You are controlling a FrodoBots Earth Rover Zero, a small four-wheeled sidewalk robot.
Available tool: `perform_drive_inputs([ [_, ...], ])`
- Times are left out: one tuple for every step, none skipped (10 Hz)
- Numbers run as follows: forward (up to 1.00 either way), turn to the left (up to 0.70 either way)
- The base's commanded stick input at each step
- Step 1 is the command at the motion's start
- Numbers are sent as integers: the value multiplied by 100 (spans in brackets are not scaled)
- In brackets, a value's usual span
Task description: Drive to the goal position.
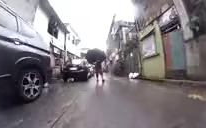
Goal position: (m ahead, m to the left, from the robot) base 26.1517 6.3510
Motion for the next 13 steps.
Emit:
perform_drive_inputs([
  [99,0],
  [99,0],
  [99,0],
  [99,0],
  [99,0],
  [99,0],
  [99,0],
  [99,0],
  [99,0],
  [99,0],
  [99,0],
  [99,0],
  [99,0],
])
